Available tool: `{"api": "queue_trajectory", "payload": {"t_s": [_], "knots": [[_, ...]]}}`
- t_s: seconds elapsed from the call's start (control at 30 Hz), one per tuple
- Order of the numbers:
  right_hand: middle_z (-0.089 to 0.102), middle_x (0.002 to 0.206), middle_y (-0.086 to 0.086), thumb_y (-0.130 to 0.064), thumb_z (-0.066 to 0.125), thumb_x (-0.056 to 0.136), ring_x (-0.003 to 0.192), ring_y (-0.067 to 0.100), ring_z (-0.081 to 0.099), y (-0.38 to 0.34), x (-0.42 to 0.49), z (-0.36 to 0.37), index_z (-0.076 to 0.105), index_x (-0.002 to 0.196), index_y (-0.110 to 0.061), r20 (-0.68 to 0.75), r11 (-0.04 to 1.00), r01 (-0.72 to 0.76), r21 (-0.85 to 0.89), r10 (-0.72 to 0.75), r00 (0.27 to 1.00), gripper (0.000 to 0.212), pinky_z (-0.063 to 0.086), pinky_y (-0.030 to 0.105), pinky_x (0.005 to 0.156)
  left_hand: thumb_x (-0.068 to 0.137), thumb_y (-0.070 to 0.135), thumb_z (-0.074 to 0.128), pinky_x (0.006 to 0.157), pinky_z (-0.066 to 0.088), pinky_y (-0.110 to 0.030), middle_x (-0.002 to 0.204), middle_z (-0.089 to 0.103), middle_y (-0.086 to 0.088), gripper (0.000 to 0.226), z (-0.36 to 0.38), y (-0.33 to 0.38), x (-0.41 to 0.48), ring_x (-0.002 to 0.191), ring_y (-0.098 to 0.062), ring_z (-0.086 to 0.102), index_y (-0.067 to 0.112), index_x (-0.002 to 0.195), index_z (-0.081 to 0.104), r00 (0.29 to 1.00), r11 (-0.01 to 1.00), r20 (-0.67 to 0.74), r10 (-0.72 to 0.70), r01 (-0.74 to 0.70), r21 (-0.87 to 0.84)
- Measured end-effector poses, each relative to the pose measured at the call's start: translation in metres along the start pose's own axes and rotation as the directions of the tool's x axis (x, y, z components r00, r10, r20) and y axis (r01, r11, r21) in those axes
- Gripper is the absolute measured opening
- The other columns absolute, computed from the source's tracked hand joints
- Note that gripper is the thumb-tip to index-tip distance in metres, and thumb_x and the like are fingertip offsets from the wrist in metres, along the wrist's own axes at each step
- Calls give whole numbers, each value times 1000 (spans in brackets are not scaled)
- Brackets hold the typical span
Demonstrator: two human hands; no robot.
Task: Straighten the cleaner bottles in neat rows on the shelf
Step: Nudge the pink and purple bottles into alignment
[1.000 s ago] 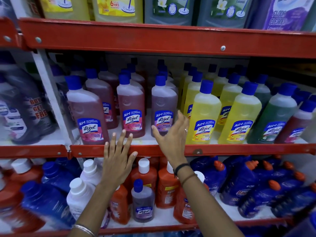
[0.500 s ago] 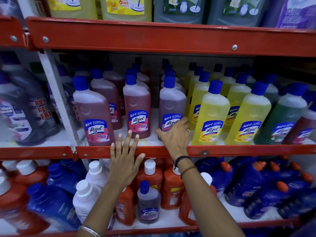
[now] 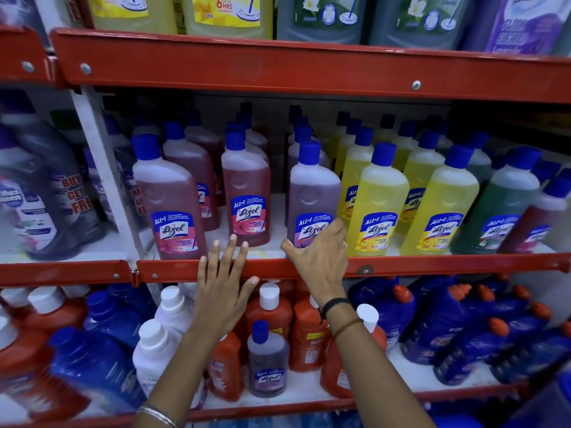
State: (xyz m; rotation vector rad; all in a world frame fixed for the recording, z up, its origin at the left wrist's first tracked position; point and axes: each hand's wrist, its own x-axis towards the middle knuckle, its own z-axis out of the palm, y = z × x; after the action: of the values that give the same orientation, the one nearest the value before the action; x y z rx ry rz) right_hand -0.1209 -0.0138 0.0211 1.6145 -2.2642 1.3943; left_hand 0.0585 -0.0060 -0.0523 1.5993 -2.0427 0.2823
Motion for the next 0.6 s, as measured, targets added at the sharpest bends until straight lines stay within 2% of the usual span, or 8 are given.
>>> {"api": "queue_trajectory", "payload": {"t_s": [0.1,0.2,0.23,0.3,0.37,0.4,0.5,0.6], "knots": [[48,124,17,-52,77,63,111,33,55,3,-8,2,31,131,-3,-12,998,4,63,-3,1000,96,52,39,86,95,60,13,117,-3,-40,161,16,-3,64,-1,-6,-7,148,-25,7,30,151,5,1000,1000,-10,15,-15,4],[38,133,17,-47,72,70,122,32,43,2,-33,5,30,133,-5,-184,981,122,153,-94,979,87,44,38,101,94,59,18,116,9,-48,162,10,0,64,-2,-15,-13,149,-22,4,33,151,3,1000,1000,-13,-7,7,-15],[36,134,15,-44,70,74,124,29,39,-1,-43,6,31,133,-7,-220,957,199,213,-152,964,79,39,33,104,94,58,19,116,11,-50,162,9,1,64,-3,-18,-16,149,-21,4,33,151,4,1000,1000,-15,-22,22,-21],[38,133,14,-38,64,79,125,22,36,-13,-59,9,34,131,-10,-204,891,327,316,-273,940,66,30,20,107,94,57,21,115,13,-51,162,10,1,64,-5,-24,-20,148,-22,6,33,151,4,999,999,-19,-36,35,-20],[42,133,16,-34,63,81,125,18,35,-30,-64,15,36,131,-6,-146,857,368,362,-337,930,63,23,9,106,94,58,19,114,13,-51,161,9,1,63,-7,-31,-23,149,-23,6,33,150,2,999,999,-11,-33,33,-5],[42,133,17,-33,64,82,124,18,34,-40,-62,19,36,132,-5,-115,858,357,369,-339,934,64,25,9,105,95,57,19,114,14,-51,161,8,0,63,-7,-35,-25,149,-23,7,32,150,3,999,999,-8,-34,34,6],[40,134,18,-45,62,84,123,26,39,-68,-45,35,30,136,-3,-30,913,270,305,-274,961,75,40,30,100,94,56,24,114,13,-51,160,9,0,64,-8,-44,-30,148,-23,9,30,150,5,999,999,-15,-40,41,34],[41,133,25,-52,66,77,122,37,43,-86,-25,53,25,138,4,71,976,155,151,-167,983,92,37,42,103,94,54,28,112,9,-47,160,11,0,65,-9,-51,-32,146,-22,11,28,150,9,1000,997,-22,-6,7,78]]}}
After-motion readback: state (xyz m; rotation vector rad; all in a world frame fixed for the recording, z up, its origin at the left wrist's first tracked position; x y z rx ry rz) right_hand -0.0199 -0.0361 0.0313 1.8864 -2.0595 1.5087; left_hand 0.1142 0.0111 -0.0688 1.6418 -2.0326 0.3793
